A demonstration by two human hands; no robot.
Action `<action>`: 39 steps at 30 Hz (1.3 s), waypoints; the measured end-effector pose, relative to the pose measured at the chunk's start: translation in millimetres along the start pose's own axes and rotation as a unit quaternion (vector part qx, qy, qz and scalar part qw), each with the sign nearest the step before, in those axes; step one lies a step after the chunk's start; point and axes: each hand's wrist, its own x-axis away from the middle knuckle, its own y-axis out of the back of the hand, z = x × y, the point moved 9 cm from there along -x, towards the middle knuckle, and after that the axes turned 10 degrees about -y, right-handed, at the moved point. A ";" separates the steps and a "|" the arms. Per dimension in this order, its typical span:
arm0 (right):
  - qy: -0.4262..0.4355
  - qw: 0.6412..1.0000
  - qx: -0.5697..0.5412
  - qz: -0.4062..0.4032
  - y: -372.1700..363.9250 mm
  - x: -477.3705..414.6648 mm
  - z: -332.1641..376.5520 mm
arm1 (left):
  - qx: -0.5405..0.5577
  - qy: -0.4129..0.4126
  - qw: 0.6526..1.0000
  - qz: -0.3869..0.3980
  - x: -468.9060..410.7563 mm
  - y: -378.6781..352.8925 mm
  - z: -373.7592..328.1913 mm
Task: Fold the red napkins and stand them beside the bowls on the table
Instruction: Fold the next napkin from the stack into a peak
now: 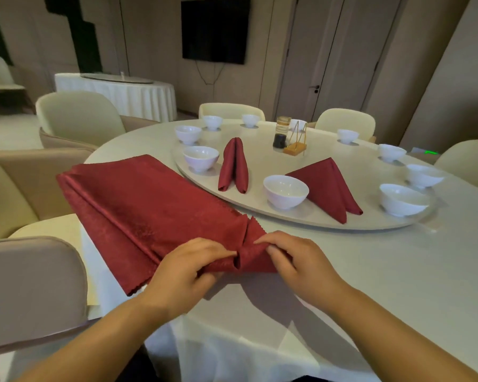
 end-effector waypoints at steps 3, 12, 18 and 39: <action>0.017 0.999 -0.042 -0.016 29.4 -12.1 29.3 | 0.091 0.056 0.994 -0.023 -23.6 33.6 -14.2; 0.006 0.989 -0.150 -0.008 107.2 -35.0 116.8 | 0.301 0.253 0.918 -0.053 -78.5 112.5 -43.5; -0.115 0.974 -0.190 0.049 81.8 -40.6 65.6 | 0.396 0.310 0.864 0.034 -74.3 60.6 -18.5; -0.332 0.938 0.030 0.095 -62.5 -89.9 -163.6 | 0.266 0.526 0.794 0.148 -33.4 -110.4 178.2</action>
